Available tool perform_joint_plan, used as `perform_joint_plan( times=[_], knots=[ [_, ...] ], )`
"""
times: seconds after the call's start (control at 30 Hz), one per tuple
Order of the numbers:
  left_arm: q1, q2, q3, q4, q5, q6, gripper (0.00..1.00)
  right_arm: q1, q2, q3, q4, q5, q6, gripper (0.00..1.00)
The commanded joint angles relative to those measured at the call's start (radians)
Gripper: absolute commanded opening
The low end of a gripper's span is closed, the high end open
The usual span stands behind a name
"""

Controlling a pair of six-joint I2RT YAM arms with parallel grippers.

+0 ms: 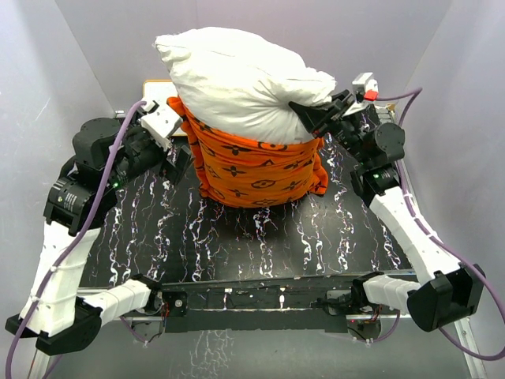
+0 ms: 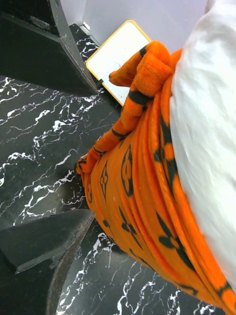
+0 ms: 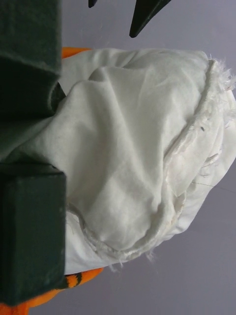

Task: Remove the pillowcase from the pillow
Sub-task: Remove the pillow from the pillowcase.

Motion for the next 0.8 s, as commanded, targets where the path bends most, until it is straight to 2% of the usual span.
perform_joint_plan(
  times=[0.0,0.13,0.27,0.43,0.5,0.67,0.77],
  knots=[
    [0.000,0.019,-0.027,0.033,-0.033,0.022,0.95,-0.071,-0.049,-0.086,0.007,-0.030,0.052,0.08],
    [0.018,0.054,-0.050,0.097,-0.044,0.047,0.95,-0.132,-0.080,-0.109,0.005,-0.081,0.069,0.08],
    [0.137,0.120,-0.085,0.120,0.074,0.139,0.93,-0.146,-0.090,-0.101,-0.014,-0.057,0.063,0.08],
    [0.337,0.203,-0.015,0.218,0.341,-0.011,0.90,-0.145,-0.084,-0.087,-0.024,-0.080,0.071,0.08],
    [0.384,0.220,0.002,0.258,0.452,-0.072,0.89,-0.146,-0.084,-0.084,-0.030,-0.084,0.069,0.08],
    [0.391,0.255,0.002,0.306,0.665,-0.174,0.85,-0.146,-0.083,-0.087,-0.034,-0.090,0.072,0.08],
    [0.391,0.284,0.021,0.268,0.772,-0.178,0.85,-0.145,-0.082,-0.080,-0.051,-0.086,0.067,0.08]
  ],
)
